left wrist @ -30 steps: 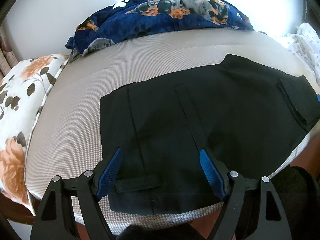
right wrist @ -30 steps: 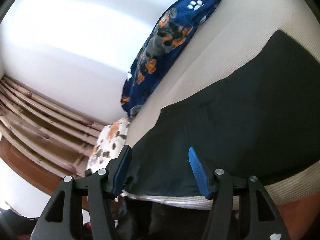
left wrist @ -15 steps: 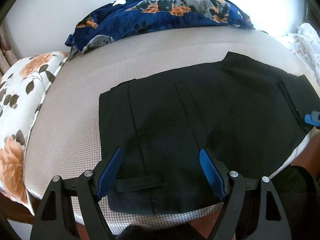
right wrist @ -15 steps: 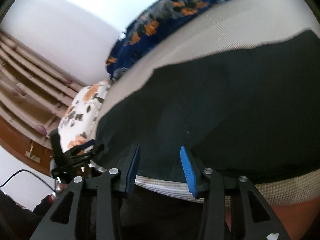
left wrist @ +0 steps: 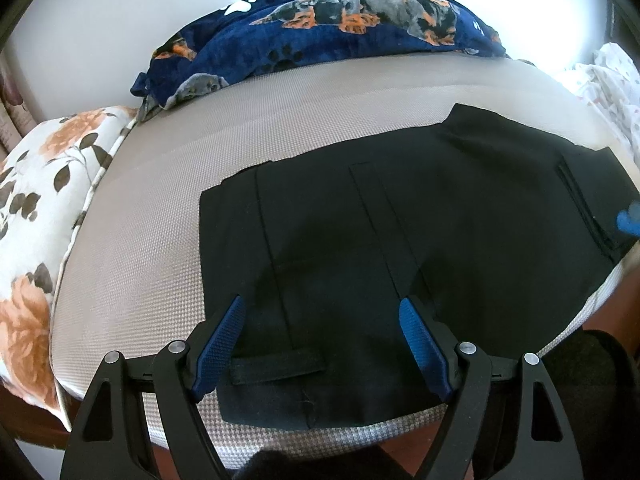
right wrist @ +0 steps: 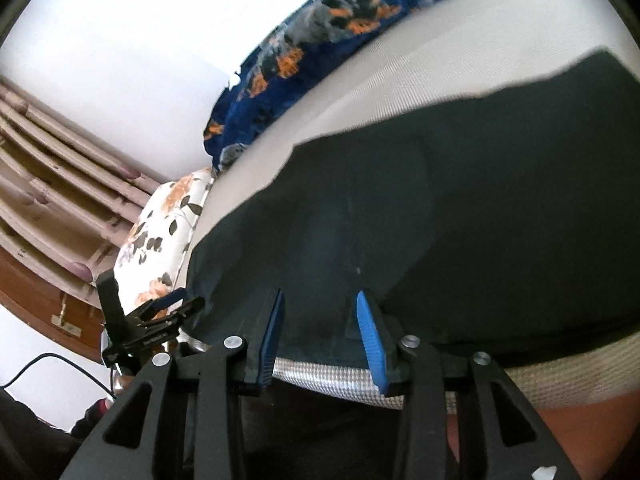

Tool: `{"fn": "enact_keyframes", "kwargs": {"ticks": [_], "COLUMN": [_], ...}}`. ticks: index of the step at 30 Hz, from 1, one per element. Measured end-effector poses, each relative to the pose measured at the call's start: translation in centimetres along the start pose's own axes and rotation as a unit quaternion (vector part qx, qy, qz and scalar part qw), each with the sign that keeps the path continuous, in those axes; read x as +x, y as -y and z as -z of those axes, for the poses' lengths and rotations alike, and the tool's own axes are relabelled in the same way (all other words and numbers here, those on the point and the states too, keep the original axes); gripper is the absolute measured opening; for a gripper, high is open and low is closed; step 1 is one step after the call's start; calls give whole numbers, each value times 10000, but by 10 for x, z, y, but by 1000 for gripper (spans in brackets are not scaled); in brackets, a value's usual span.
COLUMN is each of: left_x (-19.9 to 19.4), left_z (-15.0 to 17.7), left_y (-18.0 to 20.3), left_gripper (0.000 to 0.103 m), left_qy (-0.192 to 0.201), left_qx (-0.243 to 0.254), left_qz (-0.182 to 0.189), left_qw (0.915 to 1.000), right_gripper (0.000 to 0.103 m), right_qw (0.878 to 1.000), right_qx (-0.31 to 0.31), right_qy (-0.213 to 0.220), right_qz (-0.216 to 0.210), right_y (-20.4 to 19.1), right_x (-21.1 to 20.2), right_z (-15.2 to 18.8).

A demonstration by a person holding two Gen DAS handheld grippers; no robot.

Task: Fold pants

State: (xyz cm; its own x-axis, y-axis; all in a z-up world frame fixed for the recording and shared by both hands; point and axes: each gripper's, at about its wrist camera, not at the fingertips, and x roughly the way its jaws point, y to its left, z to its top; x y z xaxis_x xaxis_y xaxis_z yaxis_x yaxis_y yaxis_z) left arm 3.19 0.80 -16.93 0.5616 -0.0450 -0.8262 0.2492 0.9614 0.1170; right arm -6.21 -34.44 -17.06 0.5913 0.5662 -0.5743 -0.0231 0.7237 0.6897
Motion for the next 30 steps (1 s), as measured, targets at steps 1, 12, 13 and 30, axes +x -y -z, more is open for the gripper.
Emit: {"fn": "enact_keyframes", "kwargs": {"ticks": [1, 12, 13, 30], "left_x": [-1, -5, -5, -12], "left_z": [0, -4, -3, -4], "left_y": [0, -21, -21, -17], "left_gripper": [80, 80, 80, 80], "left_qy": [15, 51, 81, 248], "left_qx": [-13, -490, -484, -381], "left_qz": [-11, 19, -4, -229], "left_qw": [10000, 9988, 9988, 9987], "right_gripper": [37, 35, 31, 26], "right_qw": [9999, 9796, 9776, 9861], "right_qx": [5, 873, 963, 511], "right_qy": [164, 929, 915, 903], "right_qz": [26, 1552, 1630, 1302], "right_y": [1, 86, 94, 46], "right_x": [-8, -64, -65, -56], "right_z": [-5, -29, -28, -32]}}
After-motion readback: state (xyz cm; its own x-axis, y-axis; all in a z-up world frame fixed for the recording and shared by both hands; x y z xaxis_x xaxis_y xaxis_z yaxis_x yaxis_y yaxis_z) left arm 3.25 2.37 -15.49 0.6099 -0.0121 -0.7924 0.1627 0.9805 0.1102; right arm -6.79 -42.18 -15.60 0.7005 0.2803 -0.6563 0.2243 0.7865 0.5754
